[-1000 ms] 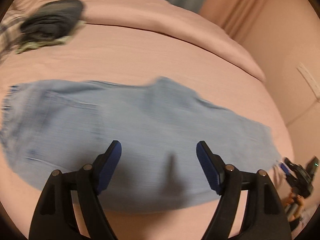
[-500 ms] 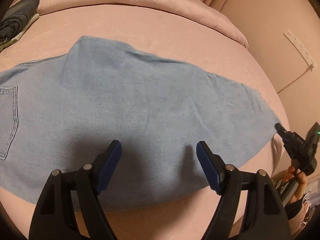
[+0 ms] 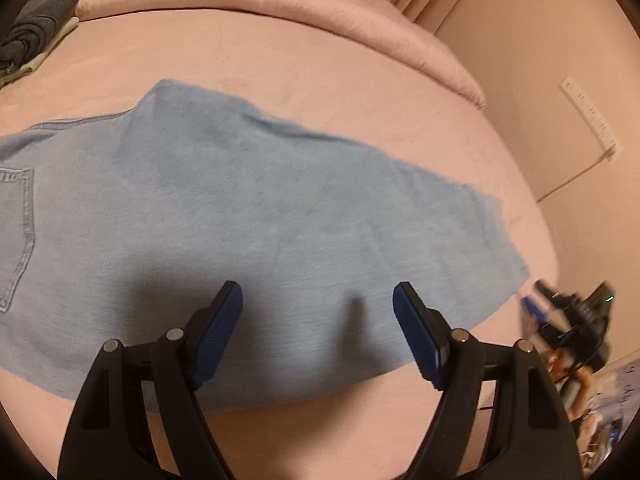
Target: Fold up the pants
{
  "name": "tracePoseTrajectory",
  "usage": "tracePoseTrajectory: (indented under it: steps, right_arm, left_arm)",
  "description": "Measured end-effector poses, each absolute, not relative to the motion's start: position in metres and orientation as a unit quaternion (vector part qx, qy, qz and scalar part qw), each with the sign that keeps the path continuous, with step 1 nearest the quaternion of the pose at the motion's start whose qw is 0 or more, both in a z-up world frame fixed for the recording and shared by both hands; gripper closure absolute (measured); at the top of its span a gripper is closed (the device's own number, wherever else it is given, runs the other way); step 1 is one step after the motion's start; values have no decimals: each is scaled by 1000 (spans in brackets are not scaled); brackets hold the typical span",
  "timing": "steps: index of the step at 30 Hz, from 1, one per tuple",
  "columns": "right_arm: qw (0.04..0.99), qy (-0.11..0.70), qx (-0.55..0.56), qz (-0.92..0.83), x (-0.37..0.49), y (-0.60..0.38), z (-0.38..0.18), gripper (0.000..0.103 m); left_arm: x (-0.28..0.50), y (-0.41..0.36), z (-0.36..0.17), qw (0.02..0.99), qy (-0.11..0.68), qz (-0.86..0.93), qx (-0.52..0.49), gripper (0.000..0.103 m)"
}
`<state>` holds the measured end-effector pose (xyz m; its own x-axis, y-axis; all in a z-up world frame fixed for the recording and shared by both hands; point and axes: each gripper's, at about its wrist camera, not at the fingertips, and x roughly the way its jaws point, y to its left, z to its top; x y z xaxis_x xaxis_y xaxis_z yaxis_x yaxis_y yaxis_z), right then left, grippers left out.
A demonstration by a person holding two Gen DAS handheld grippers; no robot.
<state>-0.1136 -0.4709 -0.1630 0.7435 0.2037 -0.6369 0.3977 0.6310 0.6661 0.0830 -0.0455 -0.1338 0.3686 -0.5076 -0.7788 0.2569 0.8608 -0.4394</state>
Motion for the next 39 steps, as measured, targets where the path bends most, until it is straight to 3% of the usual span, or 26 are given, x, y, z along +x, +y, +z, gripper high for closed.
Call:
tracePoseTrajectory:
  steps: [10, 13, 15, 21, 27, 31, 36, 39]
  right_arm:
    - [833, 354, 418, -80, -78, -457, -168, 54]
    - [846, 352, 385, -106, -73, -452, -165, 79]
    - [850, 348, 381, -107, -72, -451, -160, 85]
    - [913, 307, 261, -73, -49, -408, -95, 87]
    - [952, 286, 105, 25, -11, -299, -51, 87]
    - [952, 291, 27, 91, -3, -225, -67, 87]
    - [940, 301, -32, 160, -16, -168, -106, 87]
    - [934, 301, -52, 184, -24, -153, -116, 87]
  left_arm:
    - [89, -75, -146, 762, 538, -298, -203, 24]
    - [93, -77, -161, 755, 547, -289, -218, 25]
    - [94, -76, -159, 750, 550, -292, -221, 25]
    - [99, -56, -156, 733, 549, -293, -274, 25]
    - [100, -21, -140, 720, 497, -310, -373, 22]
    - [99, -6, -147, 691, 484, -319, -431, 6]
    - [105, -18, -172, 650, 506, -340, -454, 6]
    - [112, -21, -169, 651, 508, -350, -444, 15]
